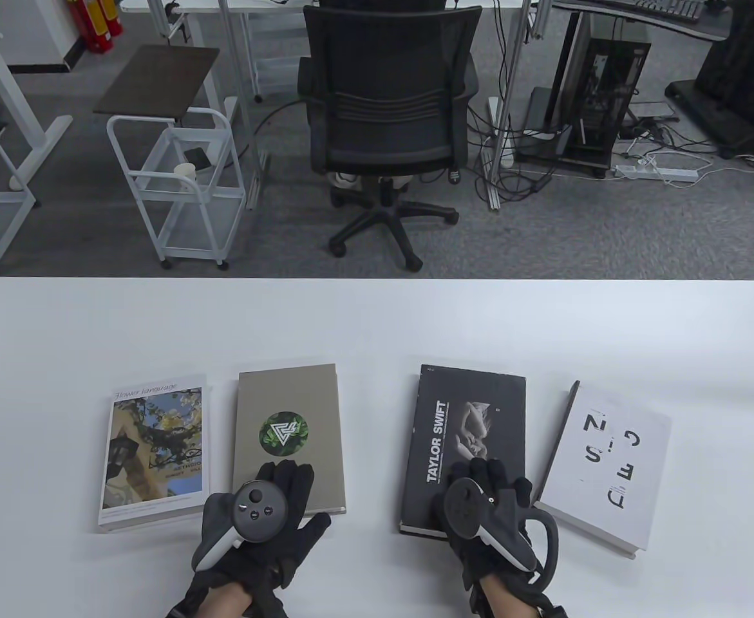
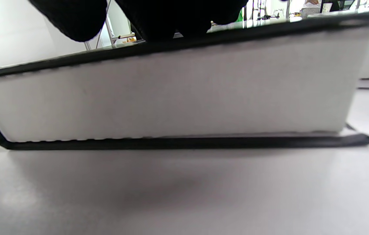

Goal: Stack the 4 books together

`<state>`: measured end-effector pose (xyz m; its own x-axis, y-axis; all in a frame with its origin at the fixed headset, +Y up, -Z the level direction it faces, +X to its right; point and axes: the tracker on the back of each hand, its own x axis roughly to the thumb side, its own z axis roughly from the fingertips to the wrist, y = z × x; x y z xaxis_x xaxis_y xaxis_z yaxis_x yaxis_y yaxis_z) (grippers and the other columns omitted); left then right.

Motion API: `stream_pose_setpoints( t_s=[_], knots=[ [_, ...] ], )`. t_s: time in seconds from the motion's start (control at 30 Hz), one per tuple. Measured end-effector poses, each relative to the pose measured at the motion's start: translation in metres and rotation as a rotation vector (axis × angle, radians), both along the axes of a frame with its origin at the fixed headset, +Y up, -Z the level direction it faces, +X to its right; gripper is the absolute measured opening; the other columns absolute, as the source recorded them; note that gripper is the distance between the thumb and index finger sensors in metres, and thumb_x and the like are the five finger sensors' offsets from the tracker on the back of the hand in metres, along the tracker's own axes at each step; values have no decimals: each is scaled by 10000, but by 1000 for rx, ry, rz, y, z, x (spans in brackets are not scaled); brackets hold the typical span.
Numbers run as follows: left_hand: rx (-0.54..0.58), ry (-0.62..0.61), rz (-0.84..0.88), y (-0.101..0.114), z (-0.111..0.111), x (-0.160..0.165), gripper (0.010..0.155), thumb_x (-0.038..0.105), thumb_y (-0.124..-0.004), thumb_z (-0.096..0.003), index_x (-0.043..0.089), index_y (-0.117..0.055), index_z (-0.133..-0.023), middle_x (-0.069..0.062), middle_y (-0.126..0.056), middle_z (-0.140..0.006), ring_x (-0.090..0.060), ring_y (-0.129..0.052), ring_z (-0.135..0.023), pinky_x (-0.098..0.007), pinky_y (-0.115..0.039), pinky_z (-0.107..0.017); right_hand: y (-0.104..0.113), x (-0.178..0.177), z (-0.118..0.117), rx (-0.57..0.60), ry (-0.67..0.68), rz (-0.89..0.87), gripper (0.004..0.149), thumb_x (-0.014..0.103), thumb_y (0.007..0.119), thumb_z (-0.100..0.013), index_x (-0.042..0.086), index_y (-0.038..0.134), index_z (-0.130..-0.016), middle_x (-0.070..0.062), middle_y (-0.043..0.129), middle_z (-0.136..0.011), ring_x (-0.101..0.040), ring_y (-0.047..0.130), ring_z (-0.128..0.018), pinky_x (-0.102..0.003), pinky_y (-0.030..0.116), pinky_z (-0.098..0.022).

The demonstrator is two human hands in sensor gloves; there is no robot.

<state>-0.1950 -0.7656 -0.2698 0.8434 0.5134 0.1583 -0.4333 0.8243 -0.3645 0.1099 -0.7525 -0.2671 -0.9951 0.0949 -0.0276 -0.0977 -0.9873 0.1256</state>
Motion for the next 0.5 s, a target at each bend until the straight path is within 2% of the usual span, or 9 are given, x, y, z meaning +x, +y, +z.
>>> stream_pose_setpoints(
  t_s=[0.1, 0.5],
  knots=[
    [1, -1, 3, 0, 0, 0, 774, 569, -581, -511, 254, -192, -1102, -58, -62, -1126, -355, -23, -1049, -625, -108, -728, 2, -3, 2, 21, 17, 13, 605, 550, 600, -623, 178, 578, -1100, -152, 588, -1110, -419, 520, -1035, -663, 530, -739],
    [9, -3, 13, 2, 3, 0, 775, 570, -580, -511, 253, -192, -1102, -61, -66, -1127, -358, -25, -1049, -626, -110, -727, 15, -10, 12, 102, 90, 49, 549, 554, 625, -613, 170, 784, -971, -140, 805, -969, -419, 746, -912, -612, 642, -693]
  ],
)
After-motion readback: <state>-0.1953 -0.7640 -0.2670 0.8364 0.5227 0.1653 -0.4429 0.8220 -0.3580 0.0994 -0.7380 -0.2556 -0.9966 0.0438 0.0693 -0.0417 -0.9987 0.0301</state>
